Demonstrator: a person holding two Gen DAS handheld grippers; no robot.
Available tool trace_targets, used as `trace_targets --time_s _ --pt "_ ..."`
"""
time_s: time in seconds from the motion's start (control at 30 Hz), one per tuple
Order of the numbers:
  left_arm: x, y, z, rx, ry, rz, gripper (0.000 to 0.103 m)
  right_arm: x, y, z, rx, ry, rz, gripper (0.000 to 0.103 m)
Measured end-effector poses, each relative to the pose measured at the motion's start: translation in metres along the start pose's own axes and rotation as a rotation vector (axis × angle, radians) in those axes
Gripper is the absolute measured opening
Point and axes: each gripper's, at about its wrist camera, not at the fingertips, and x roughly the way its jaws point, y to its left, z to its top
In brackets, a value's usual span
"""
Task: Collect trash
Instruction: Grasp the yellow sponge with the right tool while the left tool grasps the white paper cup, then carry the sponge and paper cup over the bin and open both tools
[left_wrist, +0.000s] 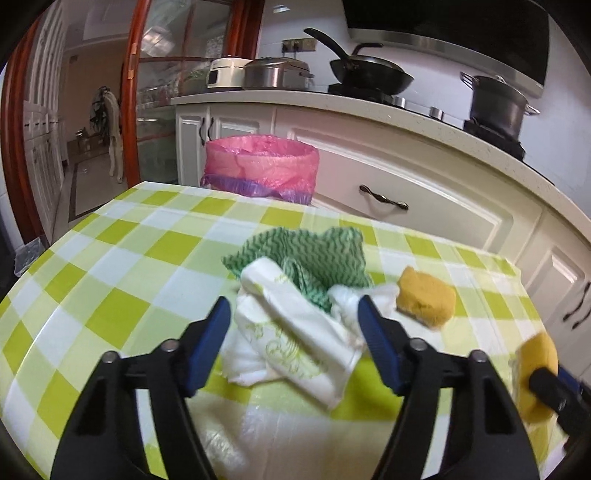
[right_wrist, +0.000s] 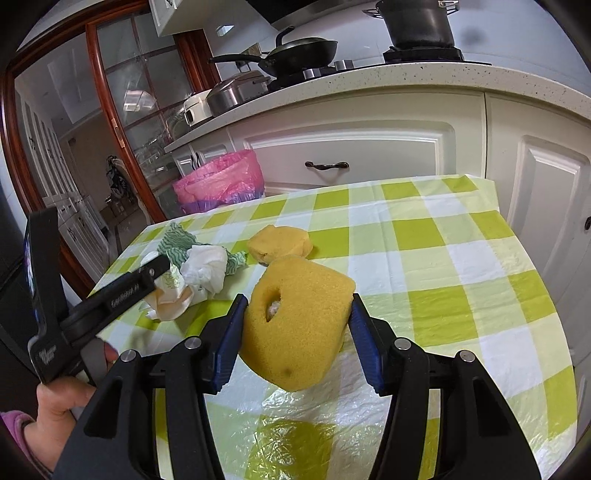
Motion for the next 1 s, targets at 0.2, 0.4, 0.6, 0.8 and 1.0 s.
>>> trace_targets --time_s 0.2,0.4,0.6,0.8,1.0 --pt "-0.003 0.009 -0.005 0.061 0.03 -0.041 0.019 0.0 0.012 -0.001 -0.008 0.0 0.024 0.054" --pt "-0.032 0.021 -0.009 0.074 -0.022 -0.059 0.019 -0.006 0.026 -0.001 -0.023 -0.013 0.041 0.054" --pt "-0.066 0.032 -0.012 0.083 -0.082 -0.06 0.019 -0.012 0.046 -0.001 -0.057 -0.029 0.063 0.054" --pt "-0.092 0.04 -0.018 0.097 -0.126 -0.069 0.019 -0.022 0.066 -0.001 -0.099 -0.047 0.088 0.054" --pt "-0.117 0.044 -0.022 0.119 -0.174 -0.098 0.019 -0.034 0.091 -0.001 -0.16 -0.078 0.132 0.054"
